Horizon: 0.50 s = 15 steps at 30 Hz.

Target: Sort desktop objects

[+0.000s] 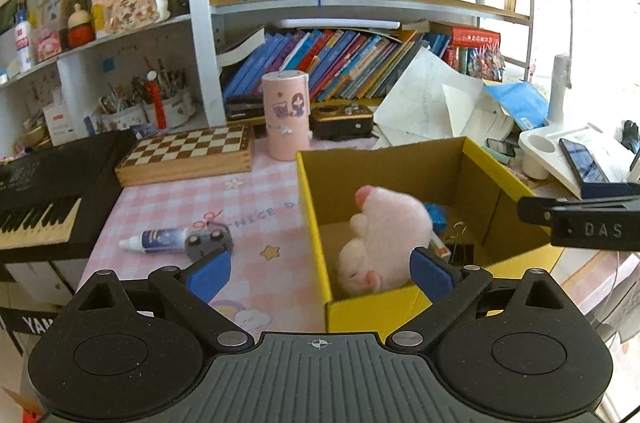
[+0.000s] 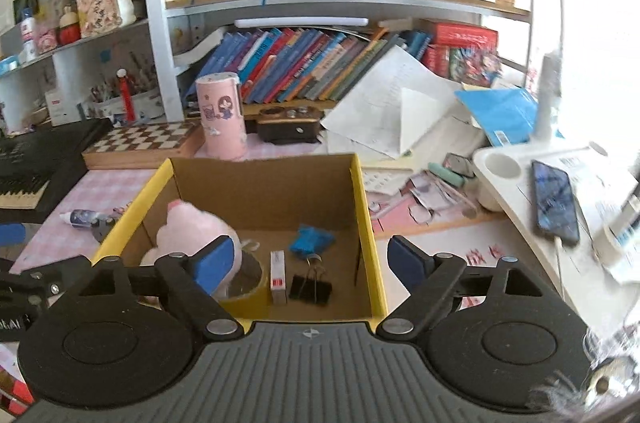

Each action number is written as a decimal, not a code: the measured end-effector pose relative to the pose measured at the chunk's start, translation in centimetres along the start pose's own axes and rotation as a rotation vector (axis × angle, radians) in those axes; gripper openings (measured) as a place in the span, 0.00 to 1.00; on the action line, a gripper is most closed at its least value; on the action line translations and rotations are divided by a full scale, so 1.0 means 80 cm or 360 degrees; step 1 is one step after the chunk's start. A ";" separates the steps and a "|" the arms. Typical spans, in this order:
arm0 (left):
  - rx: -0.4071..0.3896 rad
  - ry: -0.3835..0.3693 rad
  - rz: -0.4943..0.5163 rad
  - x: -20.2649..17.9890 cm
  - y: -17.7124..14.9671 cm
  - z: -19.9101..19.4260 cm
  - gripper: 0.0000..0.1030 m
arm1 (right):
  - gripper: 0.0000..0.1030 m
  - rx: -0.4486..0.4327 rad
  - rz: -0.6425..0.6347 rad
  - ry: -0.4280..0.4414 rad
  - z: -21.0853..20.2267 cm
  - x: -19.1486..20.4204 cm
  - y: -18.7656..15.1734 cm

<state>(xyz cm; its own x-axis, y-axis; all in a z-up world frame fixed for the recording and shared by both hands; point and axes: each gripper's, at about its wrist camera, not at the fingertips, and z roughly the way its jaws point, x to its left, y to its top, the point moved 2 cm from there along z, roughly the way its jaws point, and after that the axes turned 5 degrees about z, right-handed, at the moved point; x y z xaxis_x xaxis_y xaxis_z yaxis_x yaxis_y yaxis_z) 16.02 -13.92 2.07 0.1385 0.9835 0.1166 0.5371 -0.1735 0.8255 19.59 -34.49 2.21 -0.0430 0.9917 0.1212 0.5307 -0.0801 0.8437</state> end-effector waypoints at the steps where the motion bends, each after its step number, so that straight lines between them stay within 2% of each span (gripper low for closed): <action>1: 0.0007 -0.0001 -0.0007 0.003 -0.004 -0.002 0.95 | 0.85 0.0003 0.0005 -0.0012 -0.003 0.002 -0.005; 7: 0.0066 -0.0045 -0.0026 0.016 -0.030 -0.013 0.95 | 0.90 0.0008 0.0039 -0.0096 -0.024 0.024 -0.038; 15: 0.0092 -0.0114 0.0013 0.038 -0.057 -0.039 0.95 | 0.93 0.0013 0.0018 -0.0125 -0.055 0.071 -0.072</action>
<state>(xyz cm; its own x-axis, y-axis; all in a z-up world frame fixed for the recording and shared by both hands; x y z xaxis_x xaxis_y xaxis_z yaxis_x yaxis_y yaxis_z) 11.37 -9.97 0.36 0.2010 0.9762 0.0818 0.5823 -0.1862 0.7913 12.57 -28.86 0.33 0.0295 0.9956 0.0893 0.5375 -0.0911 0.8383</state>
